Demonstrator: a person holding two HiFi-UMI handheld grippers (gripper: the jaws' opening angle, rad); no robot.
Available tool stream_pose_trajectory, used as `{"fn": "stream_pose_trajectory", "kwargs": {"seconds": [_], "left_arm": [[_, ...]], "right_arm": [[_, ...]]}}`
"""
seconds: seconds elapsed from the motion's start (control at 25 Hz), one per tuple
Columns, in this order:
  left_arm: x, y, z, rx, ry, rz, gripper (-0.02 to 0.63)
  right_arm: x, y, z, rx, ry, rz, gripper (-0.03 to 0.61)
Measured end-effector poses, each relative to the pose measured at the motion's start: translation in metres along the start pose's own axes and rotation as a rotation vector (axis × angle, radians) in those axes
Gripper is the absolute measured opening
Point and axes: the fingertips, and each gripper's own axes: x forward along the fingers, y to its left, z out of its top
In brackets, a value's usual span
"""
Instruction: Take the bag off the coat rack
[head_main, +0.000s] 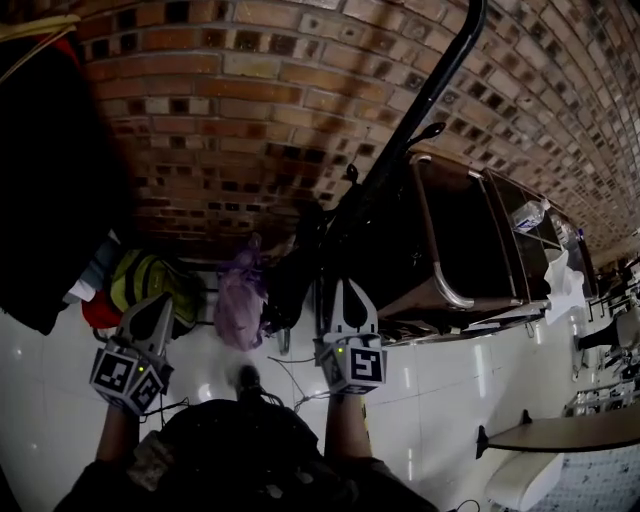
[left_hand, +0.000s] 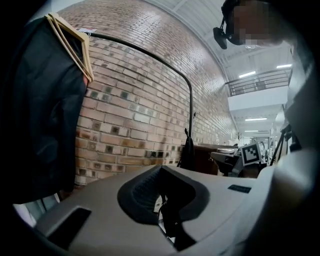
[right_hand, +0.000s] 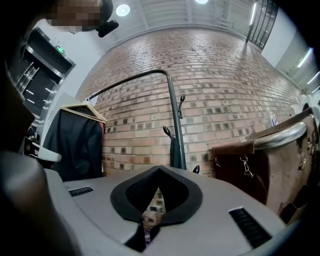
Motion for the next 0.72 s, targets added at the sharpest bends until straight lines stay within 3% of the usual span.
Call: {"fn": "stream_pose_trajectory", "kwargs": {"seconds": [0.36,0.48,0.72], "left_arm": [[0.064,-0.016,0.003,0.018,0.0,0.018,0.04],[0.079,-0.021,0.015,0.039,-0.023,0.019,0.04],[0.102,-0.011,0.025,0.036,-0.029,0.037,0.04]], "right_arm": [[0.059,-0.025,-0.026,0.037,0.077,0.11,0.12],[0.076,-0.027,-0.03,0.048,0.102,0.137,0.183],[0.101,-0.03,-0.035,0.024,0.116,0.114,0.192]]}}
